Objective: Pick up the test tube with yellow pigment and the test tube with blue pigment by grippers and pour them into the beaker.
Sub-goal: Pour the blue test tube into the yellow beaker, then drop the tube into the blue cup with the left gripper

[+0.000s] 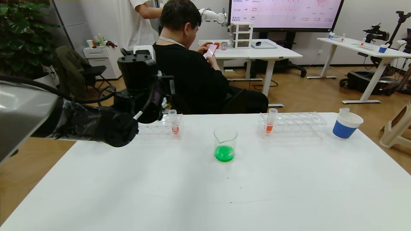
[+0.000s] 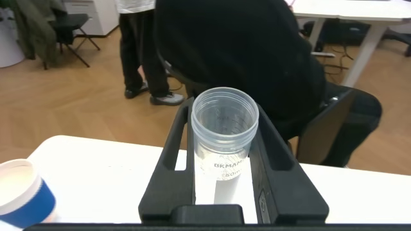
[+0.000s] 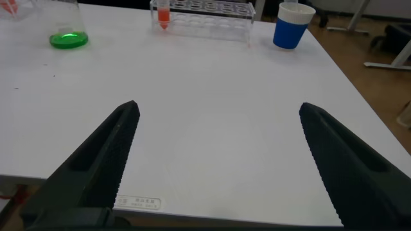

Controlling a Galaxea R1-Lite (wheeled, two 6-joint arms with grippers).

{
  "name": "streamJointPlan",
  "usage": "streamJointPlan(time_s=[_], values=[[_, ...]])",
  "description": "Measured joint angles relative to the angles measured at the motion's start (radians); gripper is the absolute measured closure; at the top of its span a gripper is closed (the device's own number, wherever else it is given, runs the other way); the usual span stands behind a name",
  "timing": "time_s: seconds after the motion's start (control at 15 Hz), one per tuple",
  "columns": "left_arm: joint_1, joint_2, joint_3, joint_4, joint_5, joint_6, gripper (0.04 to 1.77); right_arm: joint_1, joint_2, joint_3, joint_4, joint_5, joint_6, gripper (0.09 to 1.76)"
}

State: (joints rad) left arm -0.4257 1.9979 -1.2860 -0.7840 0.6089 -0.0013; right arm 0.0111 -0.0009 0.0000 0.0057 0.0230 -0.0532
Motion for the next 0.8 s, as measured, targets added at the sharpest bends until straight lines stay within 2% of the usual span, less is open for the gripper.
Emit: streamJointPlan(time_s=[0.2, 0.53, 0.6, 0.8], values=[[0.131, -0.030, 0.043, -0.003, -0.034, -0.007, 1.31, 0.000, 0.000, 0.000, 0.000, -0.001, 0.000, 0.11], [0.437, -0.041, 0.116, -0.021, -0.189, -0.041, 1.31, 0.000, 0.000, 0.000, 0.000, 0.000, 0.000, 0.11], [0.477, -0.034, 0.120, -0.022, -0.213, -0.048, 1.31, 0.000, 0.000, 0.000, 0.000, 0.000, 0.000, 0.11], [0.556, 0.026, 0.081, -0.031, -0.231, -0.045, 1.31, 0.000, 0.000, 0.000, 0.000, 0.000, 0.000, 0.11]])
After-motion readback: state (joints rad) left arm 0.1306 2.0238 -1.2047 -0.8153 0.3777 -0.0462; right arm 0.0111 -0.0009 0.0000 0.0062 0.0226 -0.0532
